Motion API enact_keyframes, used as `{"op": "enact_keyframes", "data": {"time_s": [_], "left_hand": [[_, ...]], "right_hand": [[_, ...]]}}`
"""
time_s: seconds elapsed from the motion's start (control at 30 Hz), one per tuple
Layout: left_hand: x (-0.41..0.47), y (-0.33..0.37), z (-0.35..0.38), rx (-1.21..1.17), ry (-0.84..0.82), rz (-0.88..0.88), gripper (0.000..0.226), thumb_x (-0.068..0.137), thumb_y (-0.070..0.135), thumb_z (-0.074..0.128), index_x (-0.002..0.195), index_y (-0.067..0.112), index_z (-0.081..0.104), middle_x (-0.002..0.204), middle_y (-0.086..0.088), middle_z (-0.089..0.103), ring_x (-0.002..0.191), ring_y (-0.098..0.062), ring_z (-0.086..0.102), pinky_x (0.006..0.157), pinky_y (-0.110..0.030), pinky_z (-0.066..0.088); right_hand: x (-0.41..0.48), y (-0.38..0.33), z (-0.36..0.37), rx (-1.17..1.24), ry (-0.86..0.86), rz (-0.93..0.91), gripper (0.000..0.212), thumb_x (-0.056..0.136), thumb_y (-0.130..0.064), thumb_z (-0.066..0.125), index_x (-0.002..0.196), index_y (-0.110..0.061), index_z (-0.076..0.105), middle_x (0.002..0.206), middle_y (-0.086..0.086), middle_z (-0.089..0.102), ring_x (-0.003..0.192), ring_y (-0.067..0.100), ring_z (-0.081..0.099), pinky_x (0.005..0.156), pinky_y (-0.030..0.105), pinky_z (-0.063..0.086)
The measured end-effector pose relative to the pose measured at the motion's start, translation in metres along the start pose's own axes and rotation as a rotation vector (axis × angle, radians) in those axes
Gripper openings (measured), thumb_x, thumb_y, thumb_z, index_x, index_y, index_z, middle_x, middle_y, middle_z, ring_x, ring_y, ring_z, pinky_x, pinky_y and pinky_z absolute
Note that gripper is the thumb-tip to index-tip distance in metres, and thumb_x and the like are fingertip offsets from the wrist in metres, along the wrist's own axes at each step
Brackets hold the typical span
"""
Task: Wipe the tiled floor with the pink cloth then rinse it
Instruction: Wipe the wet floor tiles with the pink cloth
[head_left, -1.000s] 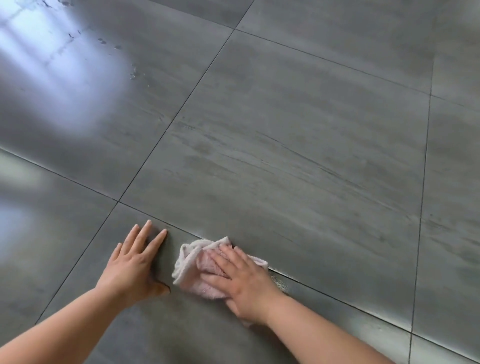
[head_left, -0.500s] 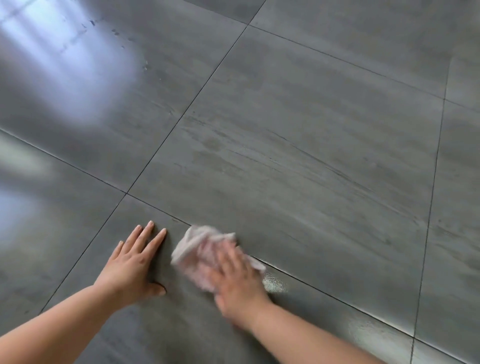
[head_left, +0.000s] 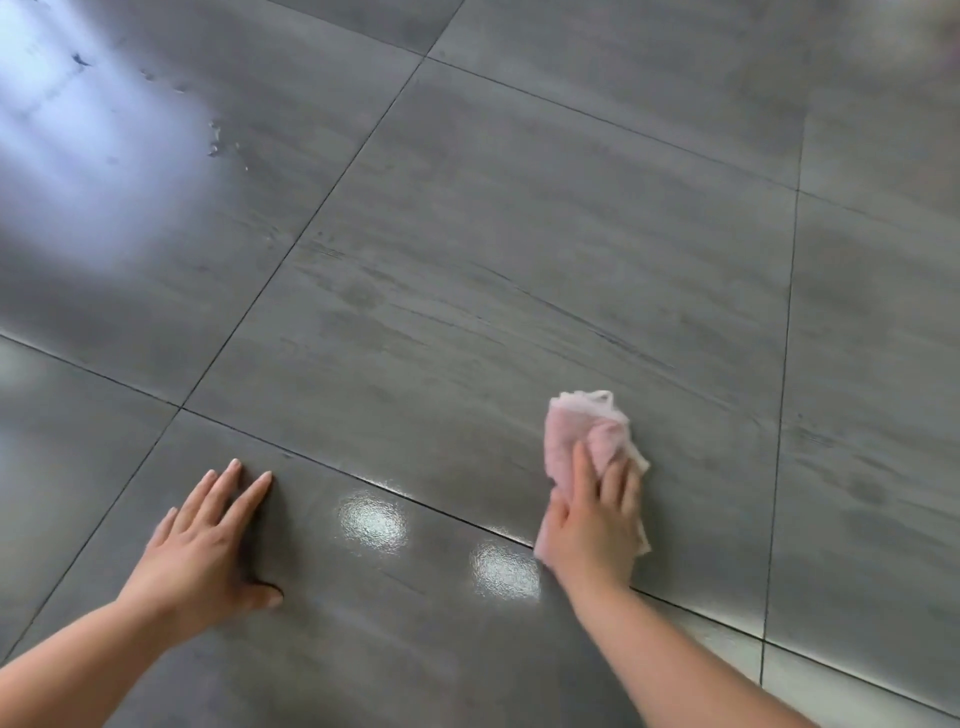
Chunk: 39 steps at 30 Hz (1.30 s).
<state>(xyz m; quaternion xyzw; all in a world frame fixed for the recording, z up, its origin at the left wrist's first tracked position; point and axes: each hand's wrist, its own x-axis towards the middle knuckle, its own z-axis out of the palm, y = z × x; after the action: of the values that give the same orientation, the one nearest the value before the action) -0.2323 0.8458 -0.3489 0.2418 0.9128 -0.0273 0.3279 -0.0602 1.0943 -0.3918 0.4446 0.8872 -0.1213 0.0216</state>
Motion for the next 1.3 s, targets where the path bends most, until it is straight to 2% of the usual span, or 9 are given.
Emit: {"op": "enact_keyframes", "data": {"time_s": [0.13, 0.27, 0.43, 0.6, 0.77, 0.9, 1.03, 1.17, 1.3], "left_hand": [[0.0, 0.003, -0.002, 0.005, 0.004, 0.003, 0.116, 0.064, 0.051, 0.072, 0.144, 0.024, -0.009, 0.155, -0.001, -0.013, 0.145, -0.02, -0.009, 0.118, -0.036, 0.009], [-0.001, 0.002, -0.004, -0.01, -0.009, 0.023, 0.117, 0.063, 0.047, 0.075, 0.144, 0.022, -0.007, 0.156, -0.002, -0.011, 0.145, -0.02, -0.008, 0.118, -0.033, 0.01], [-0.002, -0.001, -0.002, -0.006, -0.008, 0.08, 0.116, 0.065, 0.045, 0.074, 0.144, 0.019, -0.007, 0.155, 0.0, -0.012, 0.145, -0.017, -0.008, 0.118, -0.029, 0.01], [0.0, -0.001, -0.003, 0.022, -0.019, 0.074, 0.117, 0.067, 0.048, 0.071, 0.142, 0.019, -0.014, 0.155, 0.001, -0.016, 0.144, -0.017, -0.013, 0.117, -0.031, 0.006], [0.001, 0.003, -0.005, 0.058, -0.046, 0.063, 0.116, 0.069, 0.049, 0.068, 0.141, 0.022, -0.019, 0.154, 0.0, -0.02, 0.143, -0.018, -0.016, 0.118, -0.032, 0.003], [0.001, 0.002, -0.004, 0.015, -0.032, 0.064, 0.118, 0.066, 0.049, 0.07, 0.142, 0.021, -0.015, 0.154, 0.002, -0.018, 0.144, -0.017, -0.015, 0.118, -0.032, 0.004], [0.001, 0.004, -0.011, -0.038, -0.103, 0.042, 0.137, 0.034, 0.073, 0.054, 0.143, 0.022, -0.013, 0.155, 0.002, -0.016, 0.144, -0.017, -0.015, 0.119, -0.034, 0.003], [0.0, 0.007, -0.008, -0.014, -0.102, 0.028, 0.133, 0.047, 0.07, 0.062, 0.142, 0.021, -0.018, 0.154, 0.0, -0.02, 0.143, -0.018, -0.018, 0.118, -0.035, 0.0], [0.0, 0.011, -0.003, 0.058, -0.046, 0.027, 0.119, 0.067, 0.054, 0.067, 0.14, 0.02, -0.022, 0.153, -0.002, -0.023, 0.143, -0.02, -0.019, 0.118, -0.035, 0.0]], "right_hand": [[-0.069, -0.047, 0.024, -0.123, -0.12, -0.647, 0.06, 0.057, -0.044, 0.04, 0.115, -0.034, 0.047, 0.126, 0.008, 0.052, 0.13, 0.029, 0.022, 0.109, 0.035, 0.018], [-0.062, -0.042, 0.024, -0.27, -0.243, -0.94, 0.065, 0.051, -0.051, 0.04, 0.114, -0.044, 0.053, 0.133, -0.005, 0.052, 0.122, 0.021, 0.036, 0.108, 0.035, 0.017], [0.02, 0.026, -0.002, -0.033, 0.02, -0.306, 0.05, 0.072, -0.022, 0.04, 0.119, -0.012, 0.051, 0.12, 0.023, 0.062, 0.114, 0.046, 0.051, 0.094, 0.045, 0.046], [0.034, 0.022, -0.016, 0.099, -0.02, 0.282, 0.061, 0.08, -0.03, 0.033, 0.134, -0.005, 0.046, 0.139, 0.032, 0.038, 0.13, 0.049, 0.03, 0.11, 0.048, 0.023], [-0.028, -0.048, 0.016, -0.042, -0.106, -0.31, 0.055, 0.067, -0.033, 0.038, 0.12, -0.021, 0.046, 0.121, 0.018, 0.059, 0.112, 0.042, 0.047, 0.081, 0.046, 0.053], [-0.039, -0.054, 0.022, -0.142, -0.223, -0.84, 0.063, 0.055, -0.044, 0.036, 0.118, -0.034, 0.039, 0.132, -0.002, 0.051, 0.12, 0.022, 0.037, 0.106, 0.037, 0.022], [0.02, 0.014, -0.003, -0.166, -0.088, -0.44, 0.061, 0.068, -0.041, 0.037, 0.124, -0.02, 0.049, 0.131, 0.012, 0.054, 0.122, 0.035, 0.042, 0.091, 0.045, 0.049], [0.032, 0.038, -0.023, 0.067, -0.113, 0.207, 0.053, 0.093, -0.025, 0.041, 0.143, -0.014, 0.031, 0.151, 0.021, 0.025, 0.14, 0.038, 0.017, 0.114, 0.039, 0.013], [0.001, -0.018, 0.004, 0.053, -0.049, -0.035, 0.057, 0.071, -0.033, 0.047, 0.125, -0.014, 0.048, 0.119, 0.025, 0.061, 0.109, 0.051, 0.053, 0.082, 0.052, 0.051]]}}
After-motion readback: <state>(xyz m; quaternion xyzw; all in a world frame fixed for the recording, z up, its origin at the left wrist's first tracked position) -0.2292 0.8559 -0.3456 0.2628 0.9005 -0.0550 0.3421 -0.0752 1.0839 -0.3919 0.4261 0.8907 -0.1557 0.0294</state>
